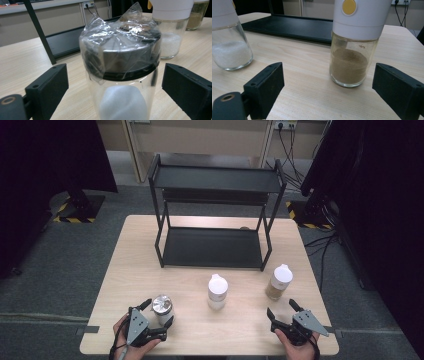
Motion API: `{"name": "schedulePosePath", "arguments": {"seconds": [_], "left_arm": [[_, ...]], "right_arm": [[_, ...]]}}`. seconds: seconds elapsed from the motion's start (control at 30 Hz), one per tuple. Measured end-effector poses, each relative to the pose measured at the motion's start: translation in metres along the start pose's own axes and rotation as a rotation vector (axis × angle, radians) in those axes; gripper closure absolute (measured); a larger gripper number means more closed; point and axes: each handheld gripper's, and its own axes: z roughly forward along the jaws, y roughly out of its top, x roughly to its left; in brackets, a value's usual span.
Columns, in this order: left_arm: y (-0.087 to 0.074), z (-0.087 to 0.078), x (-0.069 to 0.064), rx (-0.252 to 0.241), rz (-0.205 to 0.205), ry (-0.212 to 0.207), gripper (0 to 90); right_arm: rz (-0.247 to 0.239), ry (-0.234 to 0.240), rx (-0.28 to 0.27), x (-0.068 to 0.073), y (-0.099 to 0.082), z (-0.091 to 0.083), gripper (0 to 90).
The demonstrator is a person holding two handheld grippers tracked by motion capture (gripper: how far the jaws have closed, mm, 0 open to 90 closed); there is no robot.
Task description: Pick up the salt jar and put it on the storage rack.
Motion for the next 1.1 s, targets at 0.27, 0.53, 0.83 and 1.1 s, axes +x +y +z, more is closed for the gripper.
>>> {"name": "schedulePosePath", "arguments": {"seconds": [0.27,0.53,0.83,1.1], "left_arm": [[-0.002,-0.002,0.002,-0.038,-0.02,0.014,6.5],[0.002,-0.005,0.003,-0.074,-0.056,0.008,8.5],[0.009,-0.003,0.0,-0.1,-0.053,0.006,15.4],[0.01,0.0,-0.002,-0.111,-0.068,0.0,27.1]], "right_arm": [[-0.004,-0.004,-0.008,0.001,0.0,-0.001,9.8],[-0.003,-0.007,-0.007,0.0,0.0,-0.001,9.8],[-0.01,-0.008,0.003,0.001,0.0,0.0,9.8],[-0.013,-0.013,0.008,0.002,0.0,0.001,9.9]]}}
